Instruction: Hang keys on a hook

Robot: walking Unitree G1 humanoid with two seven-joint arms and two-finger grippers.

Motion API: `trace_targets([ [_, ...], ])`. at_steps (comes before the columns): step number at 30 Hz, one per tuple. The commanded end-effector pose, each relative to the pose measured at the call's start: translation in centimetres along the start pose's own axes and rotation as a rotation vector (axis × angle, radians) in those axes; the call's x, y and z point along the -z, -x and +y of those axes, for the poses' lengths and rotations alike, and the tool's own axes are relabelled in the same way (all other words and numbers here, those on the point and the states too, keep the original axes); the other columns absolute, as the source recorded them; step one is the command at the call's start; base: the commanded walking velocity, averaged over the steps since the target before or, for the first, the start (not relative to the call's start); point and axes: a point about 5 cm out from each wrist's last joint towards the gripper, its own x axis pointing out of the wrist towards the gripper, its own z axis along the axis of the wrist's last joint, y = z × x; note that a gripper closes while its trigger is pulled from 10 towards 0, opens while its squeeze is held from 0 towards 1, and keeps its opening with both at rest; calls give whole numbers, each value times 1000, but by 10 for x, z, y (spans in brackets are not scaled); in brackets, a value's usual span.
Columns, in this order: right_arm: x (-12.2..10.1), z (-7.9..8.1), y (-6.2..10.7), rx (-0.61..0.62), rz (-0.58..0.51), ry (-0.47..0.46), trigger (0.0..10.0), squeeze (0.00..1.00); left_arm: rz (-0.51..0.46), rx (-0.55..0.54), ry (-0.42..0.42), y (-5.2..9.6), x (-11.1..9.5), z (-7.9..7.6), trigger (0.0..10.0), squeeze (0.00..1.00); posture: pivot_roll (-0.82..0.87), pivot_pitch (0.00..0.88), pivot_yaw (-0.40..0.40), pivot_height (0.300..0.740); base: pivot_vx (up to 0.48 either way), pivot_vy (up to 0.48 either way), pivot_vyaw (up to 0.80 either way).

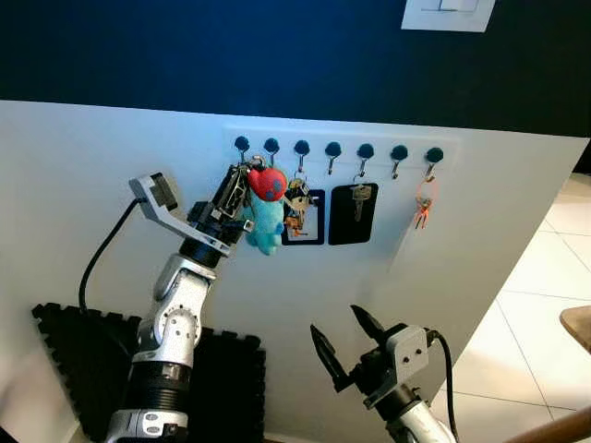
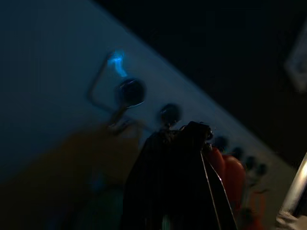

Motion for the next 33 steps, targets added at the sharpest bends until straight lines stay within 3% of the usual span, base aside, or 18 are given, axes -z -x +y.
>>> trace_targets([
  [1, -1, 2, 0, -6, 1, -10, 10000, 0, -37, -35, -14, -2, -3, 2, 10000, 0, 31, 68, 9, 740, 0, 0, 0],
  [14, -2, 2, 0, -7, 9, -17, 10000, 0, -76, -145, -22, 1, -8, 19, 10000, 0, 31, 70, 8, 740, 0, 0, 0],
  [22, -1, 2, 0, -10, 24, -17, 10000, 0, 22, -204, -13, 6, 7, 26, 10000, 0, 29, 72, 8, 740, 0, 0, 0],
  [33, -1, 1, 1, -3, 30, -20, 10000, 0, 47, -233, -23, 8, 11, 31, 10000, 0, 28, 72, 6, 740, 0, 0, 0],
])
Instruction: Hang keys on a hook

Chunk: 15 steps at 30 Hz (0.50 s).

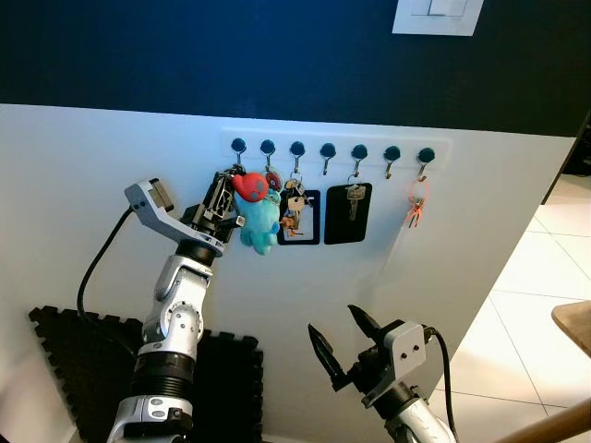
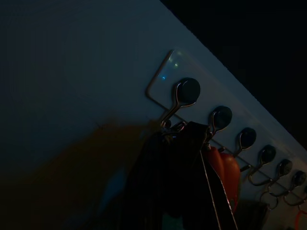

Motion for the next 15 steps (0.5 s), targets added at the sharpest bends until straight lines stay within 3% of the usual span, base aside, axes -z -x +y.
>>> trace_targets([
  [1, 0, 0, 2, 3, 7, -2, 10000, 0, 51, -74, -1, 7, 9, 11, 10000, 0, 28, 72, 6, 740, 0, 0, 0],
  [2, -1, 0, 2, 4, 7, -3, 10000, 0, 52, -73, -1, 8, 9, 12, 10000, 110, 28, 72, 6, 740, 0, 0, 0],
  [3, -1, 0, 2, 4, 7, -3, 10000, 0, 52, -73, -1, 8, 9, 12, 10000, 110, 28, 72, 6, 740, 0, 0, 0],
  [4, -1, 0, 2, 5, 7, -4, 10000, 0, 50, -68, 1, 8, 9, 11, 10000, 1000, 29, 73, 6, 740, 0, 0, 0],
  [10, -1, -1, 2, 7, 6, -6, 10000, 0, 44, -75, 9, 8, 8, 11, 10000, 1000, 29, 73, 6, 740, 0, 0, 0],
  [11, -1, -1, 2, 7, 5, -6, 10000, 0, 40, -81, 13, 8, 8, 12, 10000, 565, 29, 73, 6, 740, 0, 0, 0],
  [12, -1, -1, 2, 7, 5, -6, 10000, 0, 40, -81, 13, 8, 8, 12, 10000, 565, 29, 73, 6, 740, 0, 0, 0],
  [13, -1, -1, 2, 8, 4, -7, 10000, 0, 35, -85, 18, 8, 7, 13, 10000, 0, 28, 73, 6, 740, 0, 0, 0],
  [15, -1, -1, 2, 9, 4, -8, 10000, 0, 28, -85, 27, 9, 7, 14, 10000, 0, 28, 73, 6, 740, 0, 0, 0],
])
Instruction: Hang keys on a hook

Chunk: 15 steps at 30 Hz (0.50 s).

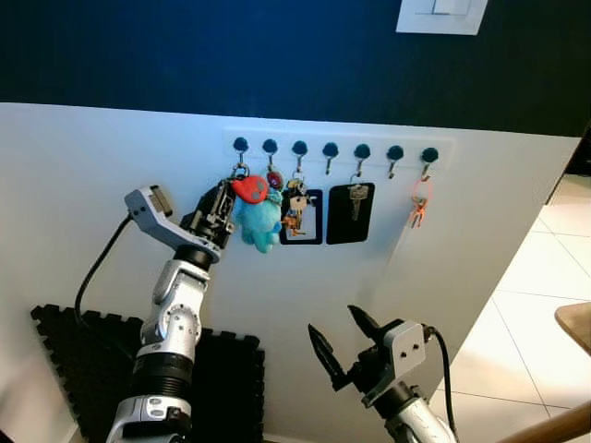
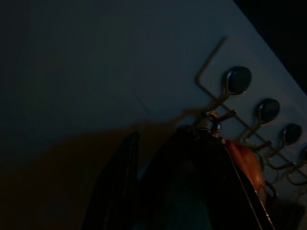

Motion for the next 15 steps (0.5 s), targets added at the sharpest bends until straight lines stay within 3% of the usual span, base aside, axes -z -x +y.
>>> trace_targets([
  [1, 0, -1, 3, 10, 5, -7, 10000, 0, -3, -12, 26, 4, 2, 3, 10000, 0, 28, 74, 6, 740, 0, 0, 0],
  [4, 0, -1, 4, 13, 8, -9, 10000, 0, -17, -13, 47, 6, 1, 5, 10000, 0, 28, 76, 7, 740, 0, 0, 0],
  [5, 0, -1, 5, 15, 10, -9, 10000, 0, -22, -15, 55, 7, 1, 6, 10000, 1000, 27, 77, 6, 740, 0, 0, 0],
  [8, 1, -1, 5, 18, 12, -10, 10000, 0, -23, -17, 54, 9, 1, 6, 10000, 1000, 28, 80, 5, 740, 0, 0, 0],
  [9, 1, -1, 5, 18, 12, -11, 10000, 0, -25, -21, 58, 9, 1, 7, 10000, 447, 28, 80, 5, 740, 0, 0, 0],
  [10, 1, -1, 5, 18, 12, -11, 10000, 0, -25, -21, 58, 9, 1, 7, 10000, 447, 28, 80, 5, 740, 0, 0, 0],
  [11, 1, -1, 4, 18, 13, -11, 10000, 0, -27, -26, 65, 10, 1, 8, 10000, 0, 29, 82, 5, 740, 0, 0, 0],
  [15, 2, -2, 5, 20, 17, -12, 10000, 0, -25, -30, 81, 15, 3, 11, 10000, 0, 30, 83, 5, 740, 0, 0, 0],
])
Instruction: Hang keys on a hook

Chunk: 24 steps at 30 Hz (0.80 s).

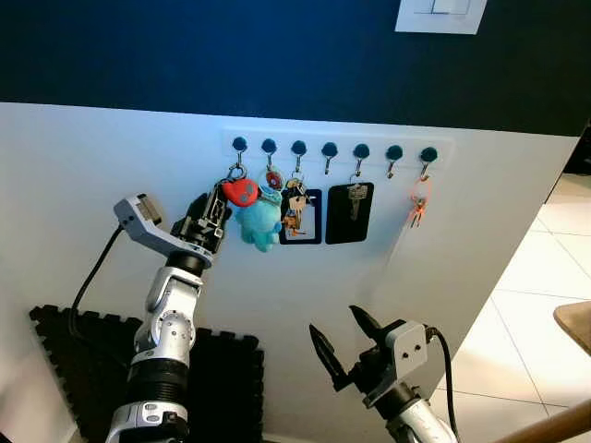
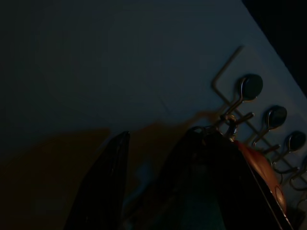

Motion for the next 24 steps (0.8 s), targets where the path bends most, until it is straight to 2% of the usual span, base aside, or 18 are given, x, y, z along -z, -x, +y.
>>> trace_targets([
  [1, 3, -1, 4, 14, 18, -10, 10000, 0, 8, -4, 41, 7, 6, 2, 10000, 0, 30, 83, 6, 740, 0, 0, 0],
  [7, 6, -1, 7, 18, 32, -11, 10000, 0, 24, 5, 100, 22, 15, 7, 10000, 0, 30, 83, 6, 740, 0, 0, 0],
  [12, 7, -2, 8, 21, 38, -11, 10000, 0, 40, 17, 125, 26, 19, 6, 10000, 0, 28, 85, 6, 740, 0, 0, 0],
  [20, 10, -2, 11, 24, 51, -11, 10000, 0, 81, -25, 81, 36, 26, 15, 10000, 0, 27, 80, 8, 740, 0, 0, 0],
  [22, 13, -2, 13, 26, 68, -11, 10000, 0, 112, -46, 28, 43, 30, 20, 10000, 0, 26, 77, 8, 740, 0, 0, 0],
  [23, 13, -2, 13, 26, 68, -11, 10000, 0, 112, -46, 28, 43, 30, 20, 10000, 0, 26, 77, 8, 740, 0, 0, 0],
  [24, 15, -2, 14, 29, 82, -13, 10000, 0, 141, -53, -24, 46, 33, 23, 10000, 0, 26, 77, 8, 740, 0, 0, 0],
])
